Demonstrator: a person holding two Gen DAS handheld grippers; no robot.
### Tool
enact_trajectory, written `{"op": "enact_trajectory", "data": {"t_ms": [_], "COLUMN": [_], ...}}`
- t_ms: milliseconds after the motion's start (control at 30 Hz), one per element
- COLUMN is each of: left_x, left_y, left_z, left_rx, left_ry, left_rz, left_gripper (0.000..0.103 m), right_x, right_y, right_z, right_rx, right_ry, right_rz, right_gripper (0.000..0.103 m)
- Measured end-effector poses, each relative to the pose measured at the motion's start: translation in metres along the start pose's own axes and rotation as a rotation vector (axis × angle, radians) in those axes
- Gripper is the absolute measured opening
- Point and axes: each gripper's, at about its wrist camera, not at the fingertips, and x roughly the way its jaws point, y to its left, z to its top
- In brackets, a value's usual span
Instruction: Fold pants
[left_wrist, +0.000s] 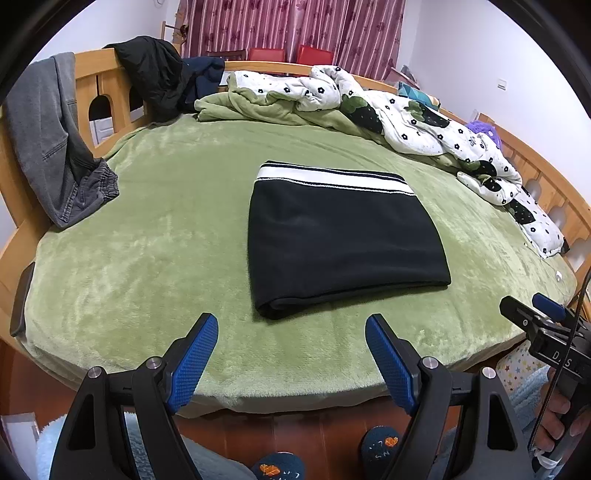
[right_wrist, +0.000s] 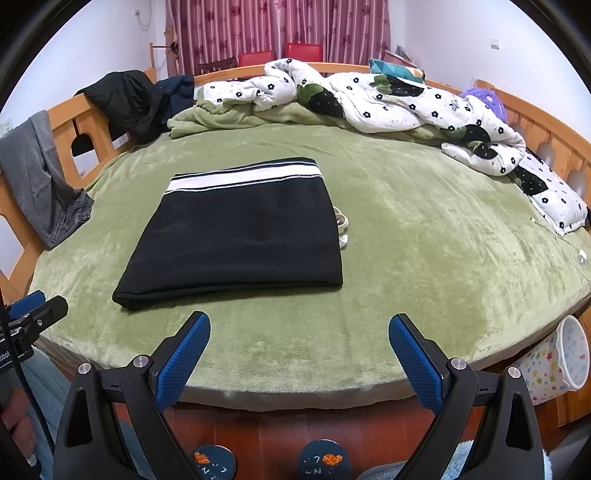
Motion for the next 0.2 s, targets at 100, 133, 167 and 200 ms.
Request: {"op": "enact_trajectory", "data": {"t_ms": [100, 133, 167, 200], "left_x": [-0.0012, -0.0003, 0.0016, 0.0039], "left_y": [-0.0014, -0.0006, -0.001, -0.0022], "left_z": [-0.0003, -0.0004, -0.0006, -0.0003], "left_rx": [-0.009, -0.01, -0.006, 0.003], "left_ry": [-0.004, -0.001, 0.009, 0.023], "left_rz": [-0.001, 0.0, -0.006, -0.014], "left_gripper": [0.081, 0.081, 0.081, 0.081], "right_x": [0.0027, 0.0037, 0.005, 0.0059], "right_y": [0.0036, 0.004, 0.0041, 0.0049], "right_z": [-0.0001, 0.0, 0.0003, 0.0004], "right_rx": [0.003, 0.007, 0.011, 0.014], "right_ry": [0.01, 0.011, 0.015, 0.018], "right_rz": [-0.007, -0.011, -0.014, -0.016], "right_gripper": [0.096, 0.096, 0.096, 0.096]}}
